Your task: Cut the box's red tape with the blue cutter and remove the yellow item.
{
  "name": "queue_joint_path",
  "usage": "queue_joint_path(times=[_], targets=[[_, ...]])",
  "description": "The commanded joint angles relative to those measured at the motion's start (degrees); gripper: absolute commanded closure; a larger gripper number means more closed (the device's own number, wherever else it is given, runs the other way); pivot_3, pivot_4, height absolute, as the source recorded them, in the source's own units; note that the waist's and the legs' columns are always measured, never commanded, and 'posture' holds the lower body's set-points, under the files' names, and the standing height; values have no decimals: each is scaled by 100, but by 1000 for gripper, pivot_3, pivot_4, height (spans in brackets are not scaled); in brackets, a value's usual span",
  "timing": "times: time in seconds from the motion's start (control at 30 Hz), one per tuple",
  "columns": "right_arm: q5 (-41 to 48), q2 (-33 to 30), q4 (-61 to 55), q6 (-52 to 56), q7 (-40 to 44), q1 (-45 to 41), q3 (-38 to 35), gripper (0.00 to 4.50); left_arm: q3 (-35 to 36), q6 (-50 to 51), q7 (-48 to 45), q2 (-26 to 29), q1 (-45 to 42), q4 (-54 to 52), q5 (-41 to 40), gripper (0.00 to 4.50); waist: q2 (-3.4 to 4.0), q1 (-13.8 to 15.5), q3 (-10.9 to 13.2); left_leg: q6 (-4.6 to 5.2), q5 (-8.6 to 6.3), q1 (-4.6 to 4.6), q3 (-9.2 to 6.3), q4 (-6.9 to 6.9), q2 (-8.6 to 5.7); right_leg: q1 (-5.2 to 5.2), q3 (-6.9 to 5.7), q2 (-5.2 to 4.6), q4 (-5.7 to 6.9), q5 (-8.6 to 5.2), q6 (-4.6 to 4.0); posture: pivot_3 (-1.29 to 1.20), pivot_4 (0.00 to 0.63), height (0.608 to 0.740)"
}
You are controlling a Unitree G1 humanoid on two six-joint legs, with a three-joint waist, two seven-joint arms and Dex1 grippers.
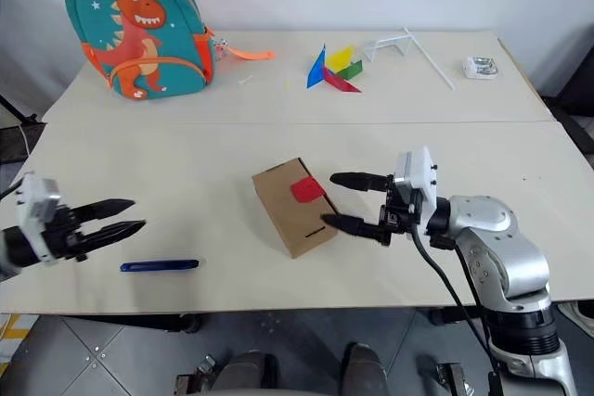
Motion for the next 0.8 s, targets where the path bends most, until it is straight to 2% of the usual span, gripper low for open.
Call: queue_joint_path(times=[0.03,0.1,0.2,0.3,0.47,0.63,0.8], targets=[[74,152,-660,-744,163,332,-2,0,406,-818,-630,554,392,837,288,535,-1,2,0,-2,-2,2,0,0,3,0,-2,0,4,0,0,0,150,740],[45,186,-770,-954,253,495,130,0,434,-1036,-797,775,511,1343,371,27,-1,5,0,-2,-4,2,0,-2,4,-2,-3,1,5,0,0,0,150,740],[767,210,-963,-333,-37,606,98,0,399,-1231,-1098,998,662,1853,442,27,-1,9,0,2,-7,2,3,0,4,-1,-3,0,4,0,0,0,150,740],[559,234,-1142,-758,141,854,305,0,324,-1417,-1318,1073,905,1778,508,27,-2,9,-1,3,-8,5,5,1,6,-1,-3,0,9,0,0,0,150,740],[550,124,-1211,-832,32,960,252,0,170,-1166,-1192,929,946,705,336,27,-8,19,0,3,-15,7,5,4,8,-1,-5,0,15,0,0,0,150,740],[520,-173,-1103,-838,118,957,180,0,-756,-935,-607,841,647,-804,767,27,-8,22,0,4,-15,10,10,8,8,1,-1,0,16,0,0,0,150,740],[527,-309,-1148,-783,123,967,256,0,-1298,-847,-388,971,634,-1125,1252,27,-8,-50,0,0,-18,16,28,2,12,-7,4,2,18,0,0,0,150,740]])
